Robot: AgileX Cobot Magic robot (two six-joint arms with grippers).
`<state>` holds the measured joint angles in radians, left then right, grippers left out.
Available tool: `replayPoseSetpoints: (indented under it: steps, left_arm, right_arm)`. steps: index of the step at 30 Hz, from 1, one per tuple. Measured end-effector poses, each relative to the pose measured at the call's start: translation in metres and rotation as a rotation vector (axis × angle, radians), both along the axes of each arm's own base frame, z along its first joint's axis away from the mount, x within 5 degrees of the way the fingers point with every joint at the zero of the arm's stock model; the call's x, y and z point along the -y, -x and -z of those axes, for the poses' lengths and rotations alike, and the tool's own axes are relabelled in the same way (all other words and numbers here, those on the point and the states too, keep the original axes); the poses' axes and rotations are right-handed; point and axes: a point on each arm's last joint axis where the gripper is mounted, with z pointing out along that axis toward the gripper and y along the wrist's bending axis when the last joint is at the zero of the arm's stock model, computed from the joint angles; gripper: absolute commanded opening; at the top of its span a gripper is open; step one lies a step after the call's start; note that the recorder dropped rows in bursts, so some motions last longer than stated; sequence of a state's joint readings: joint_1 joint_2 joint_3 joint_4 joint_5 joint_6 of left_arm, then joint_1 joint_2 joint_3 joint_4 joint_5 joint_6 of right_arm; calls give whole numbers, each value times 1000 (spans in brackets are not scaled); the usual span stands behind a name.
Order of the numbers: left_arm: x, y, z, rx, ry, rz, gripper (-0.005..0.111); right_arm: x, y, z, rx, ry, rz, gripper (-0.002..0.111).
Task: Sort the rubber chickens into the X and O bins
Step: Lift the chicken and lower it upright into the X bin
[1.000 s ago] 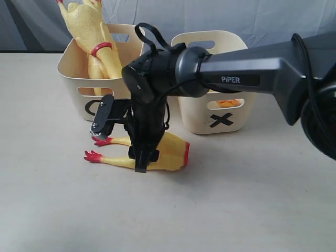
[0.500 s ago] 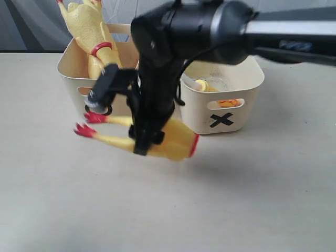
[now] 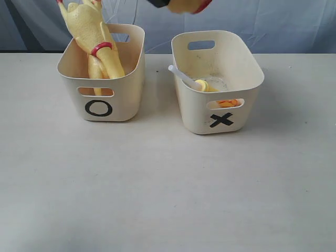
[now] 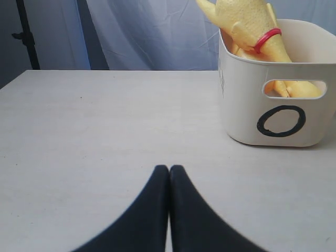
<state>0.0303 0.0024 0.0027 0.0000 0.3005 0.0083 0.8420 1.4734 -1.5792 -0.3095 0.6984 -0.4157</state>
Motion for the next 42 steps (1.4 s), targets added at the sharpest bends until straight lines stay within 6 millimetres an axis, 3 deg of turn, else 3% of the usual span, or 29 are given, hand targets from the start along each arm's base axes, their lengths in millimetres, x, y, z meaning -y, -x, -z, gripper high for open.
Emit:
replayPoseSetpoints:
  steps: [6, 11, 17, 23, 30, 38, 40, 42]
  left_arm:
    - [0, 0, 0, 0, 0, 0, 0]
    - [0, 0, 0, 0, 0, 0, 0]
    - [0, 0, 0, 0, 0, 0, 0]
    - [0, 0, 0, 0, 0, 0, 0]
    - [0, 0, 0, 0, 0, 0, 0]
    - [0, 0, 0, 0, 0, 0, 0]
    - [0, 0, 0, 0, 0, 0, 0]
    - [0, 0, 0, 0, 0, 0, 0]
  right_arm:
    - [5, -21, 10, 94, 106, 123, -1]
    - [19, -64, 40, 31, 98, 267, -1]
    - [53, -121, 82, -78, -72, 482, -1]
    - [76, -157, 113, -189, -292, 651, -1]
    - [79, -176, 152, -305, -377, 758, -1]
    - [76, -181, 166, -345, -395, 771, -1]
    - [76, -181, 169, -354, -387, 780, 7]
    - [76, -180, 170, -366, -398, 788, 23]
